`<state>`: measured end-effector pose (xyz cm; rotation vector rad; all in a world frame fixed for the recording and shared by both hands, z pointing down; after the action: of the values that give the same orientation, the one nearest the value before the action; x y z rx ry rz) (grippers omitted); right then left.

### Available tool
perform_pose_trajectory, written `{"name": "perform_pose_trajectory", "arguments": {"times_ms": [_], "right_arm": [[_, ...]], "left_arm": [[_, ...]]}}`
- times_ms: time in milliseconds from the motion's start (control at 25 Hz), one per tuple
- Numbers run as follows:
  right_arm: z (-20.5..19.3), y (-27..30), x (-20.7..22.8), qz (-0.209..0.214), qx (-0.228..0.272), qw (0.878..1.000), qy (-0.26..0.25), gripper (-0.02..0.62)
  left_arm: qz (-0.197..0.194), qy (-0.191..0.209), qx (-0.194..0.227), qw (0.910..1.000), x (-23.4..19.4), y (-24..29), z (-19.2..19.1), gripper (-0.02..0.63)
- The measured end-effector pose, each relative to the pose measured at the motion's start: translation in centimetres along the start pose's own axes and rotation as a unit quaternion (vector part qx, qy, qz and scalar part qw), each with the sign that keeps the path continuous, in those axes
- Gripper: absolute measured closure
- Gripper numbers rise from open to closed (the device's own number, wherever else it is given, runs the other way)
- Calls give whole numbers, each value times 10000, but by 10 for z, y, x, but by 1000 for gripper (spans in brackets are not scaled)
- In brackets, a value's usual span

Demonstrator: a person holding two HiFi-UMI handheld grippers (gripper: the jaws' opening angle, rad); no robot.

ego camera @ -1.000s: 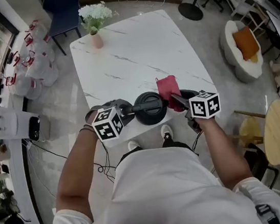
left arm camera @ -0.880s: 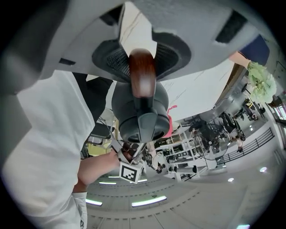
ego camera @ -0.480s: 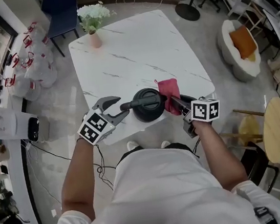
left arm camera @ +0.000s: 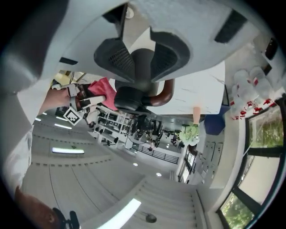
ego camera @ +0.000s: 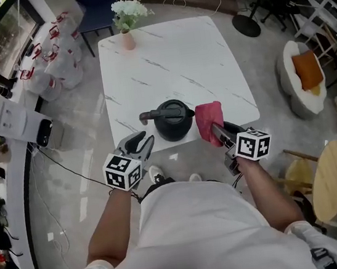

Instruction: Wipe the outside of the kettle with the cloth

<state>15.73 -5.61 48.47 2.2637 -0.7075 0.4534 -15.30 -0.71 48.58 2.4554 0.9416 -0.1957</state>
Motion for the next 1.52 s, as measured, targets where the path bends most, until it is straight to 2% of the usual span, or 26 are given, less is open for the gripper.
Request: {"name": "perform_pose_trajectory", "arguments": {"times_ms": [40,160,240,360,640,1000,1520], "right_arm": [[0,-5,-3,9,46,9997,-257,494],[-4,-21,-12,-26,188,9936,-1109,494],[-12,-29,-16,-9,189,9899,-1404,495],[-27,-38,-16,124,71,9906,-1362,495],[-36,-59,-13,249,142,9869,-1586,497],[-32,-69,-14,429,321,9822,-1801,497],[-33,-68,-20,548,321,9804,-1866,499]], "left_arm": [[195,-11,-26,9998,6,-2,-3,518],[683,-412,153,9967,21,-15,-11,606],[807,-407,216,9957,37,-20,-15,607],[776,-209,185,9966,61,-19,-19,607],[889,-233,470,9947,86,-19,-13,607],[1103,-101,535,9924,98,-23,-11,607],[1122,53,522,9923,110,-26,-10,607]]}}
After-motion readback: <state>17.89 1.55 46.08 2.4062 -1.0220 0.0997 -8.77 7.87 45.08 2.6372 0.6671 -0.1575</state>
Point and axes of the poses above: the fingertips, and each gripper's own axes: y forward along the fingers, x to its right, z out of its top, the point moved 7 cm from there along -y, backward along the fingers, and after that the axes turned 6 degrees about -z, right-handed, at the moved point
